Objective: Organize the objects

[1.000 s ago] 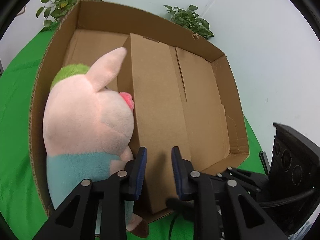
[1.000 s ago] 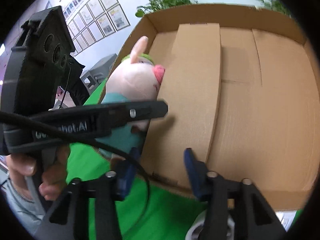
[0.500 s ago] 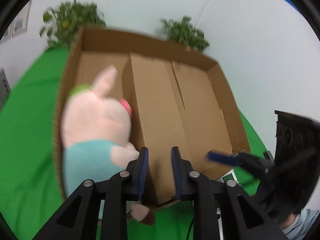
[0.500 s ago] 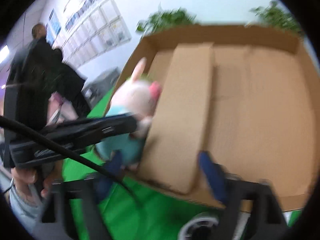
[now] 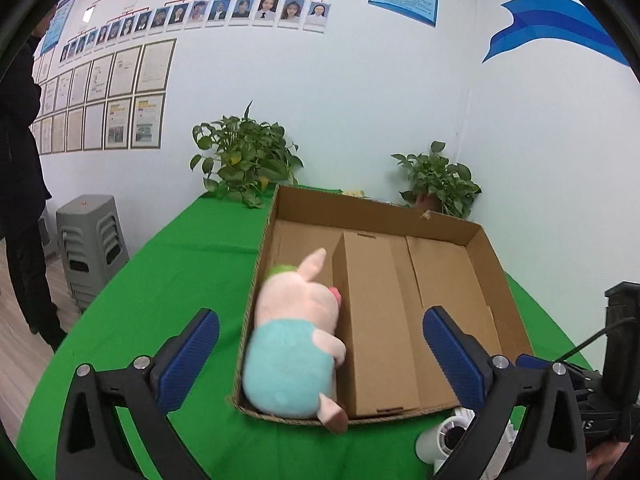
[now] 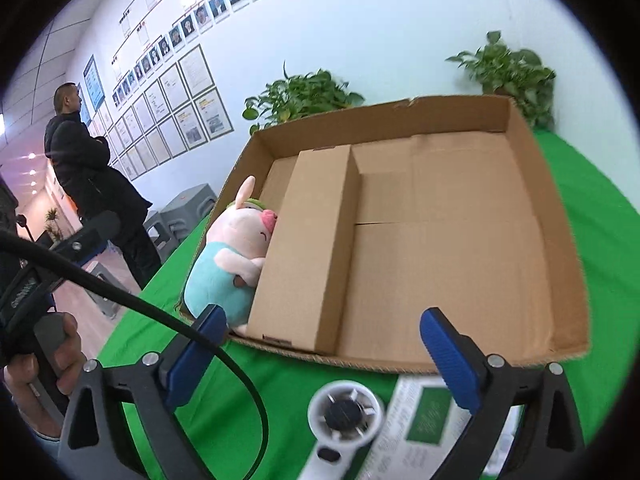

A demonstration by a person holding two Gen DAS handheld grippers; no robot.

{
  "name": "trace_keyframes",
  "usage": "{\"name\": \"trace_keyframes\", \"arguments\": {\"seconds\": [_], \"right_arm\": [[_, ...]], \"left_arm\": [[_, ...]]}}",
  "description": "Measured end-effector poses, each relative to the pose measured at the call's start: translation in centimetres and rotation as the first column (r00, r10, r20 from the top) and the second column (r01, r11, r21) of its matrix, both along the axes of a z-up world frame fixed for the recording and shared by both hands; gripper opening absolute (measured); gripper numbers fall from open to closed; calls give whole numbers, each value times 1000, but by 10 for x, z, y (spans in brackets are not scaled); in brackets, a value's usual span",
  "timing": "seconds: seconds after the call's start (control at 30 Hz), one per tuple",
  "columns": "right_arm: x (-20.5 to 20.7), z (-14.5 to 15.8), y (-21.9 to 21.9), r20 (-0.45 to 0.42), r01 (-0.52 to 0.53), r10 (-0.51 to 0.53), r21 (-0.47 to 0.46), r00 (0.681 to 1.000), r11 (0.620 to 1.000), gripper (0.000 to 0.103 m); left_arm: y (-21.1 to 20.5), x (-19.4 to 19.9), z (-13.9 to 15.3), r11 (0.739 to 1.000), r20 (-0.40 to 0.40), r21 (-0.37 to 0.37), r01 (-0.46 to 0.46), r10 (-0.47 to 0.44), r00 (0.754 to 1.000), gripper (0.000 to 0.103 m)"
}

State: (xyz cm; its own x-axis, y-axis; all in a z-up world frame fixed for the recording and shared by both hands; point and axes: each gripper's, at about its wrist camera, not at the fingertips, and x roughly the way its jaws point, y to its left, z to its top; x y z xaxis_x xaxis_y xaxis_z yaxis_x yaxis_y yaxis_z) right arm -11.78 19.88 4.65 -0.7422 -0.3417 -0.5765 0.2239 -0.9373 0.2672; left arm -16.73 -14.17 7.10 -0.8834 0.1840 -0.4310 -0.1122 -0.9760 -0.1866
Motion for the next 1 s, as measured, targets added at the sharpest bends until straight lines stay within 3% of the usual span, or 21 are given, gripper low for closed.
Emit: {"name": "trace_keyframes", "arguments": {"seconds": [0.1,0.2,0.33,0.5,0.53,0.7,1.0], "right_arm": [[17,2,6,-23,-10,10,0,1000,1000,101],[6,-3,11,18,-51,52,-38,999,998,101],[-46,-13,7,132,-152,166,-112,977,982,101],[-118,-35,-25,270,-247,276,-138,923,959,94],[-131,-40,-33,285,-259,286,-130,915,957,93],[-164,-64,-57,351,-258,257,-47,900,965,64],[-154,-70,-77,333,-309,277,46,901,950,61]], "left_arm": [[12,3,-7,999,33,-18,46,-45,998,103],[26,5,-13,997,61,-45,68,-65,996,103],[22,0,-25,998,84,-21,67,-65,994,103],[0,-7,-45,999,124,-18,42,-40,992,103],[-5,-7,-49,999,128,-14,40,-38,991,103],[-24,-11,-67,1000,142,7,27,-28,989,103],[-53,-20,-90,994,160,76,83,-94,983,103]]}}
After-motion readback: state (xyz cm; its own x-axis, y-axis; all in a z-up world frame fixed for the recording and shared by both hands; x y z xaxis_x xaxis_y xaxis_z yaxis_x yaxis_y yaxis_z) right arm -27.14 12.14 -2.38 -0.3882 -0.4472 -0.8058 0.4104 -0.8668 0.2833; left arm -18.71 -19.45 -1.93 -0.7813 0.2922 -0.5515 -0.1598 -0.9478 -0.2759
